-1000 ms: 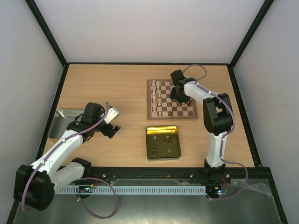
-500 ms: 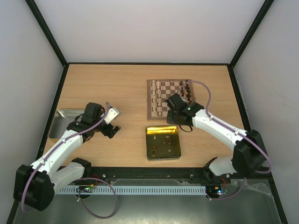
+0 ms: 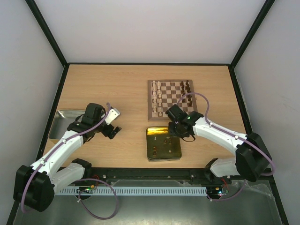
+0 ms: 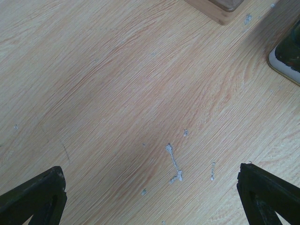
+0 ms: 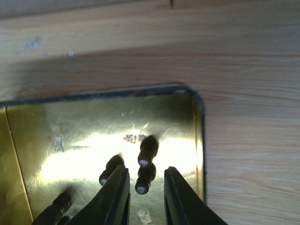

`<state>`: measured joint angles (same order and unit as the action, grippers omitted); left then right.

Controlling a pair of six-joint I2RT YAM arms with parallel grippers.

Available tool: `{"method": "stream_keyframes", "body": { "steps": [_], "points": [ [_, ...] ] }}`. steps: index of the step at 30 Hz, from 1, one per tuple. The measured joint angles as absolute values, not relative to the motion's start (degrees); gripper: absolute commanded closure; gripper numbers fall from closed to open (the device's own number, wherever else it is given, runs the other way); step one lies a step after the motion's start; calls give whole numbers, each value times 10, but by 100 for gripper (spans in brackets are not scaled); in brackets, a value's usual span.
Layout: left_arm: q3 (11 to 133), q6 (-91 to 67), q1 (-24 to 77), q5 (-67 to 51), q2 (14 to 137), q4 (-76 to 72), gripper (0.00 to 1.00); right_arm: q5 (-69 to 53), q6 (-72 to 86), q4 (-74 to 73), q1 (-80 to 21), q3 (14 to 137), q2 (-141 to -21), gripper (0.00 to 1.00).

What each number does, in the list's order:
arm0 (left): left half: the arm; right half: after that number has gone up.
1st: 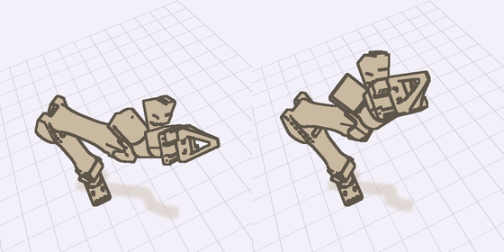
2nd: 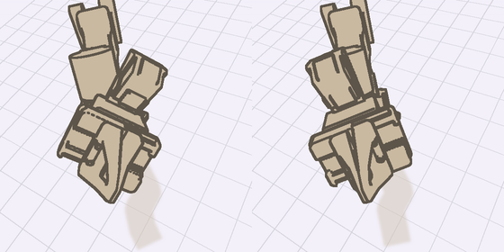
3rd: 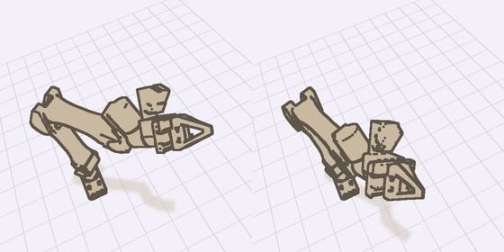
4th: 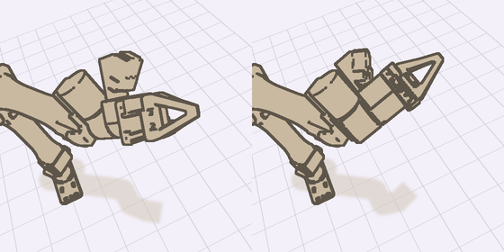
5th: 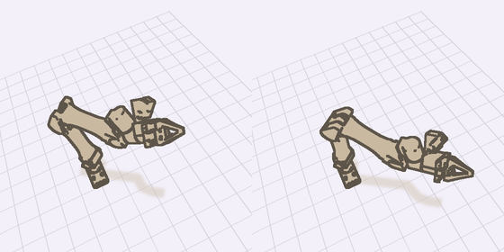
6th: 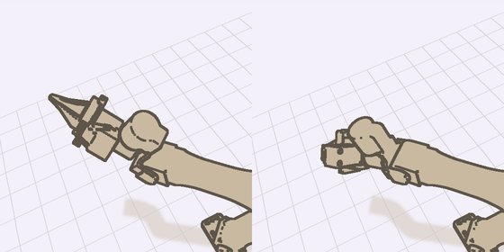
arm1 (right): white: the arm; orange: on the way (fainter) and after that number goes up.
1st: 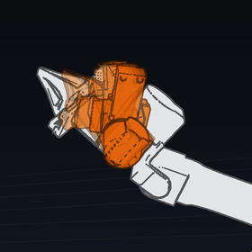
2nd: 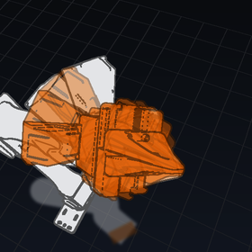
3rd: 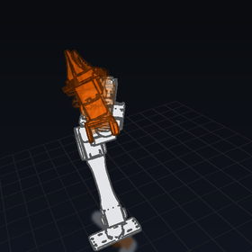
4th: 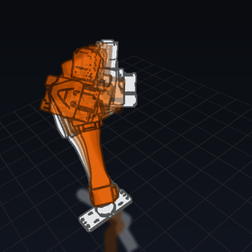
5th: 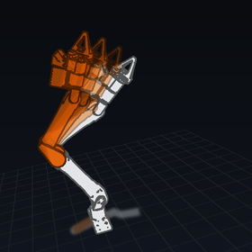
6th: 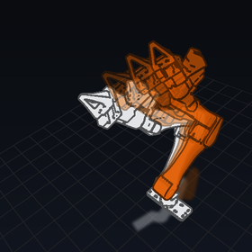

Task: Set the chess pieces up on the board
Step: Pick up the chess piece from the storage box.

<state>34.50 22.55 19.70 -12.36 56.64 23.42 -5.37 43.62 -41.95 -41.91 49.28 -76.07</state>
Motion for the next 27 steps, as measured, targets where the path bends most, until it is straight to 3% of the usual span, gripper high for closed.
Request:
{"method": "stream_keyframes", "body": {
  "steps": [27],
  "points": [
    [345,226,197,-124,567,234,1,-50,442,-379,-458,473,-851,79]
  ]
}}
